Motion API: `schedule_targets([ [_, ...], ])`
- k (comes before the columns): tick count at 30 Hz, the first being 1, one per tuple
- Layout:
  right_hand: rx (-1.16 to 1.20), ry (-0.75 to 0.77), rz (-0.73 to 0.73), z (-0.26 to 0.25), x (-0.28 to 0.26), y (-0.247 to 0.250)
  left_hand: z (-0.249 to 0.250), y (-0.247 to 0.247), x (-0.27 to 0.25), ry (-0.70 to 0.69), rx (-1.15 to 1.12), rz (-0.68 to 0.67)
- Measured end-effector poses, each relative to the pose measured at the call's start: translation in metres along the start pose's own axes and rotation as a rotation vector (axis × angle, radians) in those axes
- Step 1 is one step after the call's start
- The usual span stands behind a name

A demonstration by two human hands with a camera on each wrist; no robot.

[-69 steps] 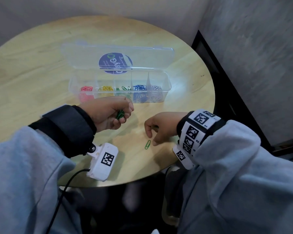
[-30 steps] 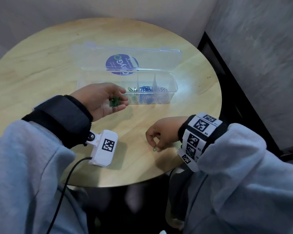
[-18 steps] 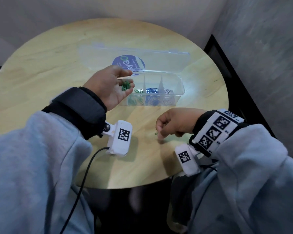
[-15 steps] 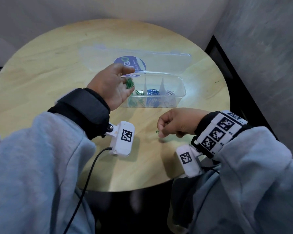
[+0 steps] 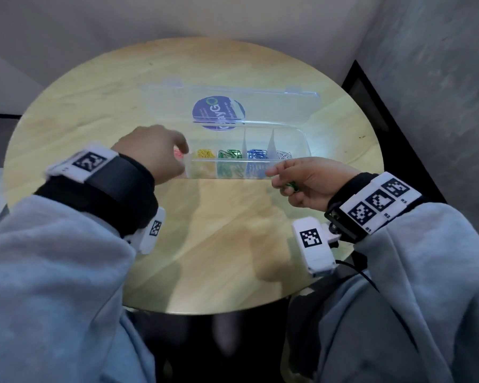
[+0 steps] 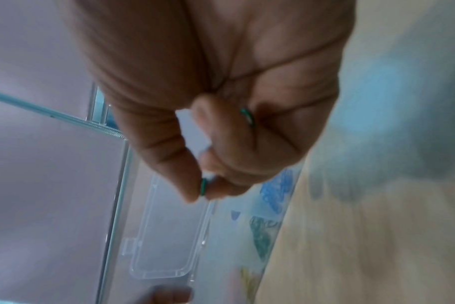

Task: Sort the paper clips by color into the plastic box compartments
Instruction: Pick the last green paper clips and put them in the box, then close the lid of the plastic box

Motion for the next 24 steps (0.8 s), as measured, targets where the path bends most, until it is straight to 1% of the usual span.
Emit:
schedule_targets([
  [2, 0.122, -0.01, 0.022, -0.005, 0.0, -0.005, -0.006, -0.006, -0.005, -0.02, 0.082, -0.027],
  [5, 0.345, -0.031, 0.038, -0.012, 0.0, -0.015, -0.007, -0.007, -0.008, -0.088, 0.112, -0.02],
  [8, 0.575, -0.053, 0.037, -0.02, -0.001, -0.023, -0.007, -0.01, -0.013, -0.088, 0.067, -0.088],
  [11, 0.676, -0.033, 0.023, -0.026, -0.003, -0.029, -0.011, -0.011, -0.019, -0.079, 0.032, -0.144],
  [15, 0.644, -0.013, 0.01, -0.03, 0.001, -0.041, -0.017, -0.006, -0.03, -0.097, 0.028, -0.179],
  [24, 0.319, 0.013, 0.005, -0.032, 0.005, -0.075, -0.023, -0.001, -0.046, -0.136, -0.004, -0.251],
])
Point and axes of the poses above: each hand's wrist, its own x-axis towards the middle knuckle, its own y-axis out of the back of the hand, z = x × y, the point moved 3 cm from there along x, towards the middle knuckle, and after that the axes turned 11 degrees about z, right-handed, at the moved point
